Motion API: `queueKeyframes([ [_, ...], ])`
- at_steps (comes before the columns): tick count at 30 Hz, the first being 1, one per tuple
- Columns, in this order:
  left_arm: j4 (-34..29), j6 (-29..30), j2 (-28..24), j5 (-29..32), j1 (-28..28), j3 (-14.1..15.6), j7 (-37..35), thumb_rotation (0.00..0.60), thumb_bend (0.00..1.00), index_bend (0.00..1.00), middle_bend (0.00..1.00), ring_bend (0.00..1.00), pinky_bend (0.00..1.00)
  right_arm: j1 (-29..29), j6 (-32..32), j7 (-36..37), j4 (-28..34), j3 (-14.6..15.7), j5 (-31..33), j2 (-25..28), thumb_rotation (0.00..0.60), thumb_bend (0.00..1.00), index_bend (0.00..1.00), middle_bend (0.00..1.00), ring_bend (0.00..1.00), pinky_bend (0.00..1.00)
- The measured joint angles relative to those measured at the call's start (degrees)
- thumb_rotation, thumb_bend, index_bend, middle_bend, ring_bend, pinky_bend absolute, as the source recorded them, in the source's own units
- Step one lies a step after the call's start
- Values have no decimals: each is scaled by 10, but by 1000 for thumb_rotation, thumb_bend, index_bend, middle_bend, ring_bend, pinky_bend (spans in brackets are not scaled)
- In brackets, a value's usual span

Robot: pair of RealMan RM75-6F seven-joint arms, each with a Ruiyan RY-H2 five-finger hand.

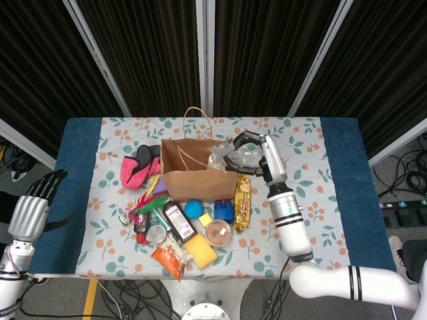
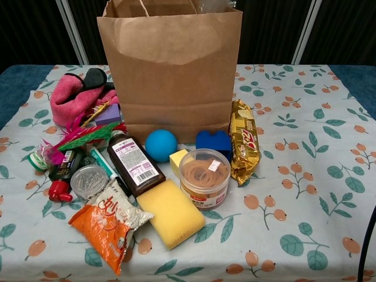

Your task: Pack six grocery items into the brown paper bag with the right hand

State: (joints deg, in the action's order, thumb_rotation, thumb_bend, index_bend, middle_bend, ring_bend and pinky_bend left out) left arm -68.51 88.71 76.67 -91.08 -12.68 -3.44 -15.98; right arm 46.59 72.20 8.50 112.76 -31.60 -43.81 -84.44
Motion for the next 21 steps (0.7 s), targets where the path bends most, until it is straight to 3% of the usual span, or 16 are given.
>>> queueKeyframes([
  [3, -1, 1, -2, -1, 0, 1, 0, 600, 138, 146, 199, 149, 225, -2, -34, 19, 1, 2, -8, 6, 600, 10, 315, 341, 189, 105],
  [5, -2, 3, -4, -1, 0, 0, 0, 600, 138, 146, 199, 149, 226, -5, -67, 39, 2, 2, -22, 16, 600, 0, 203, 279, 119, 48],
  [10, -6, 5, -6, 1, 1, -3, 0, 600, 142, 146, 199, 149, 226, -12, -111, 80, 2, 0, -56, 38, 600, 0, 185, 266, 113, 40],
  [15, -8, 4, -7, -1, 2, 1, 2, 600, 141, 146, 199, 149, 226, -16, -126, 94, 8, -3, -56, 46, 600, 0, 17, 145, 8, 0],
  [21, -13, 6, -11, -2, 0, -2, 3, 600, 142, 146, 199, 149, 225, -35, -113, 117, 26, -18, -91, 68, 600, 0, 0, 128, 0, 0],
])
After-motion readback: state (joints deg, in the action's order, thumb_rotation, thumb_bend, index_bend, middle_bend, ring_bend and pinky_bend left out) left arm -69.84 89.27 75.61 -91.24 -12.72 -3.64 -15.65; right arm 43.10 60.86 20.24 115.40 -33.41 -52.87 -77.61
